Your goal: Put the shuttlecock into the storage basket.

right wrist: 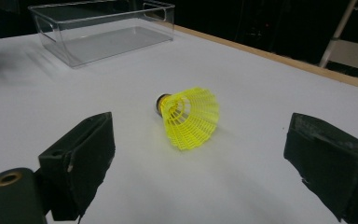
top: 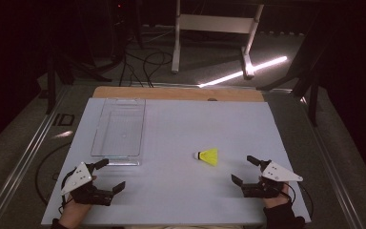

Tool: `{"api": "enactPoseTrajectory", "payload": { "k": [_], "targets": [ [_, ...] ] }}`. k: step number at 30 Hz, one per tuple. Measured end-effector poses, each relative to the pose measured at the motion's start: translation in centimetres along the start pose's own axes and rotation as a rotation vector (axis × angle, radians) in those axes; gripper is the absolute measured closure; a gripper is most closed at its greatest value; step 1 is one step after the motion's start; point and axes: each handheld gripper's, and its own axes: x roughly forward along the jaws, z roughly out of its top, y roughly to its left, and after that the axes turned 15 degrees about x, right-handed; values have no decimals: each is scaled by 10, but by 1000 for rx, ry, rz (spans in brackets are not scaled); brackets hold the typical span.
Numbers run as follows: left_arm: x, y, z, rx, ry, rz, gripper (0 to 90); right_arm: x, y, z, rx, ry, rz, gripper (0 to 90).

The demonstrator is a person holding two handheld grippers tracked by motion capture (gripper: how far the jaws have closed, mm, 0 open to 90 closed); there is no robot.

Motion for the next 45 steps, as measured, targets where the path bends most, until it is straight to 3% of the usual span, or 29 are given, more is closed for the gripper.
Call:
{"api": "enactPoseTrajectory", "payload": {
  "k": [4,12,22,33,36,41,45],
  "targets": [
    [-1,0,0,-1,-4,2,0,-1,0,0,-2,-4,-1,87],
    [0,3,0,-41,-12,-15,0,-1,1,1,1,-4,3,87],
    [1,2,6,-40,6,-49,0,-2,0,2,0,-8,-2,87],
    [-3,9,32,0,51,-127,0,0,1,2,-5,5,-2,87],
    [-5,13,43,36,82,-131,0,1,2,2,-9,4,1,87],
    [-6,17,51,38,91,-148,0,1,2,2,-14,12,9,87],
    [-3,23,65,70,134,-198,0,1,2,2,-13,11,13,87]
  ]
}}
